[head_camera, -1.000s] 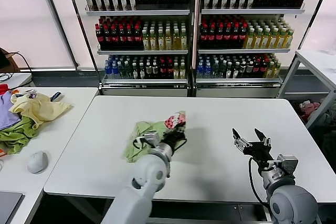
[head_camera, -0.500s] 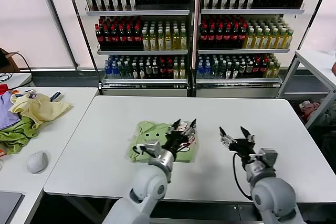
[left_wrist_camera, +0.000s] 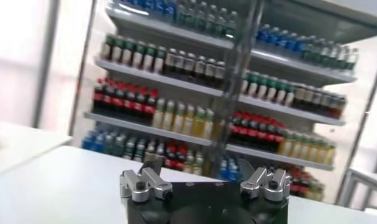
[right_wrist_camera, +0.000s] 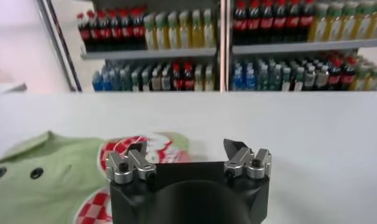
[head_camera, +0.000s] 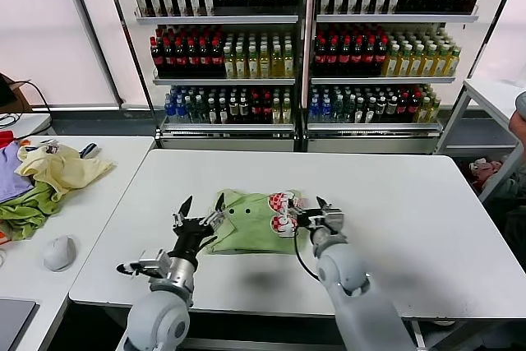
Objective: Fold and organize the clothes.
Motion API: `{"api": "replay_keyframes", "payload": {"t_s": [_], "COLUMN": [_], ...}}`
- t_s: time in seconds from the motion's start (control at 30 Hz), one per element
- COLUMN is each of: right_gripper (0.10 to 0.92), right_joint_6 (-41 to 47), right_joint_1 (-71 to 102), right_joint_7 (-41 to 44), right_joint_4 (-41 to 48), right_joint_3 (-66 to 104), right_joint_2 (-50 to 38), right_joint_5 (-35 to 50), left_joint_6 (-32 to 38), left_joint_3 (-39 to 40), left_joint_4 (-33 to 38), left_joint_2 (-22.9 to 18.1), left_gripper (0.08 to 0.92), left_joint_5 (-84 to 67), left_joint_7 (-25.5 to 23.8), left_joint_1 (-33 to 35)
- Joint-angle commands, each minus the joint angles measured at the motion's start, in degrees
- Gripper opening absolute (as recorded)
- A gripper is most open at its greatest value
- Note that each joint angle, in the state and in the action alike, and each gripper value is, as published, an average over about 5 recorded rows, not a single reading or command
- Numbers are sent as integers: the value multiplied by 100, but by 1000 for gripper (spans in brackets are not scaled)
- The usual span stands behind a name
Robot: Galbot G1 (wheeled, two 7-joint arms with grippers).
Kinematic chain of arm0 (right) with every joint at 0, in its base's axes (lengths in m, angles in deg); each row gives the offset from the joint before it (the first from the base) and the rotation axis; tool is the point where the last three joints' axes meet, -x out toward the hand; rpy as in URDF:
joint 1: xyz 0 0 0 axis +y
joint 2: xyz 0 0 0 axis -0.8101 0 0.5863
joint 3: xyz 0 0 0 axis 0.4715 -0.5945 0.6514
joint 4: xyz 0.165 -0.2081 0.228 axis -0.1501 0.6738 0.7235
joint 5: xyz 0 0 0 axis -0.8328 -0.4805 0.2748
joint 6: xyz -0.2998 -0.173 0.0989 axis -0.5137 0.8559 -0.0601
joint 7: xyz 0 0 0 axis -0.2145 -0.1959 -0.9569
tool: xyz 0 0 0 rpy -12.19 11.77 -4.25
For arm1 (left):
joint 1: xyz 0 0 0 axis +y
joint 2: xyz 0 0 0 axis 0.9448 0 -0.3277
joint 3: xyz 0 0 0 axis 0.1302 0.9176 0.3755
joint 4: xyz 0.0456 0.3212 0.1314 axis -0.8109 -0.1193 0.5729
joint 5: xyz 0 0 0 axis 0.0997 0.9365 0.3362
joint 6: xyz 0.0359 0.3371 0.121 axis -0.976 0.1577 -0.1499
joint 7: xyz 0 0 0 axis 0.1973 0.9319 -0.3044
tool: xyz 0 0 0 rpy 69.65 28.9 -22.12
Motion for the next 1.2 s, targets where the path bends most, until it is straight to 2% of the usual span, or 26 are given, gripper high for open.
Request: {"api": "replay_keyframes", "payload": {"t_s": [0.03, 0.2, 0.57, 0.7, 0.87, 0.97, 1.07, 1.2], "right_gripper": [823, 793, 490, 415, 324, 271, 265, 361], "right_joint_6": [86, 88, 70, -2, -436, -1040, -1760, -2808], "right_joint_1": [-897, -913, -783, -779, -858, -896, -872, -717], "right_joint_7": [-370, -482, -97, 200, 708, 903, 787, 430], "right_joint_4": [1733, 1798, 1366, 1284, 1382, 1550, 1785, 1943], "right_joint_3": [-603, -555, -253, -6, 268, 292, 301, 413], "right_joint_2": [682, 608, -449, -930, -1408, -1564, -1598, -1538], "right_joint_5": [-122, 172, -272, -478, -932, -1215, -1483, -1534], "left_joint_6": [163, 153, 129, 120, 117, 117, 118, 122], "left_joint_3": [-575, -570, -464, -386, -265, -181, -95, -4], "left_joint_4": [365, 385, 404, 403, 407, 402, 397, 394], "left_joint_2": [227, 240, 229, 202, 147, 99, 47, -23], "left_gripper": [823, 823, 823, 823, 823, 823, 823, 823], "left_joint_5": [257, 247, 247, 269, 364, 446, 532, 640], "left_joint_7": [11, 24, 17, 5, -16, -25, -34, -45], "left_joint_1": [721, 732, 705, 692, 682, 676, 669, 677]}}
